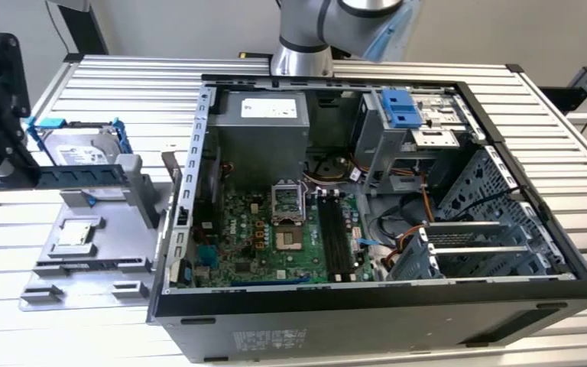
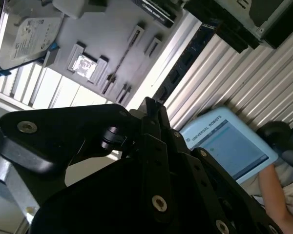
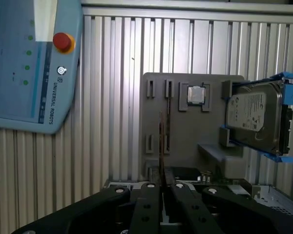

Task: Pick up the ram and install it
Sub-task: 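Pick up the ram and move it above insertion slot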

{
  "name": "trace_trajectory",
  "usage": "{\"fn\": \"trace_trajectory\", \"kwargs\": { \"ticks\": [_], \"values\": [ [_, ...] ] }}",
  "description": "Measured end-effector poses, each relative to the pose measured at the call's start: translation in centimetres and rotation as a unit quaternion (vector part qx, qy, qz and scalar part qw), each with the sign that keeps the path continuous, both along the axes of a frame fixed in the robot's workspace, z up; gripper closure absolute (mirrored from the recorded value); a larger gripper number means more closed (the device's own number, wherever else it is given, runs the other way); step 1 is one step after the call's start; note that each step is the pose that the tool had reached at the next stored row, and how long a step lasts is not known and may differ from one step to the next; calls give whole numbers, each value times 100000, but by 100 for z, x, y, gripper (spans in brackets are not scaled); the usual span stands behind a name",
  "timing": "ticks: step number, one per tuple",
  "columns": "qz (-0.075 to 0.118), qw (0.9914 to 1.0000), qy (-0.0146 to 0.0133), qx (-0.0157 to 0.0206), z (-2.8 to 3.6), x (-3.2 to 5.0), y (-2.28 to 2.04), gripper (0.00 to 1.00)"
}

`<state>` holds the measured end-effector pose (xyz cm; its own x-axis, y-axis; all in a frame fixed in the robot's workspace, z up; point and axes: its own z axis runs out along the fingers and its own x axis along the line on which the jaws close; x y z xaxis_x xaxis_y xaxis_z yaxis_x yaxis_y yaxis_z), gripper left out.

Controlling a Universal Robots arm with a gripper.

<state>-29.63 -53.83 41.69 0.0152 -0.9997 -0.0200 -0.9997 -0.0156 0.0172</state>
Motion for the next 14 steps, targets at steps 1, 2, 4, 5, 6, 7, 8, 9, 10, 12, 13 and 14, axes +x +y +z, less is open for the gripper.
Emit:
{"fn": "trace_trajectory", "kwargs": {
  "ticks": [1, 2, 4, 5, 6, 7, 8, 9, 10, 12, 13, 14],
  "values": [
    [2, 100000, 24, -3, 0, 42, 2, 100],
    [3, 100000, 42, 0, 0, 86, 4, 100],
    [-5, 100000, 84, 3, 0, 171, 9, 100],
    [-3, 100000, 101, 1, 0, 210, 11, 100],
    [2, 100000, 124, 2, 0, 257, 13, 100],
    [4, 100000, 144, 2, 0, 299, 15, 100],
    [3, 100000, 170, -2, 0, 343, 17, 100],
    [-5, 100000, 191, -4, 1, 385, 20, 100],
    [-2, 100000, 207, 0, 0, 429, 22, 100],
    [0, 100000, 248, -1, 0, 516, 26, 100],
    [2, 100000, 270, -1, 0, 562, 28, 100],
    [-3, 100000, 290, 0, 0, 606, 31, 100]
  ]
}}
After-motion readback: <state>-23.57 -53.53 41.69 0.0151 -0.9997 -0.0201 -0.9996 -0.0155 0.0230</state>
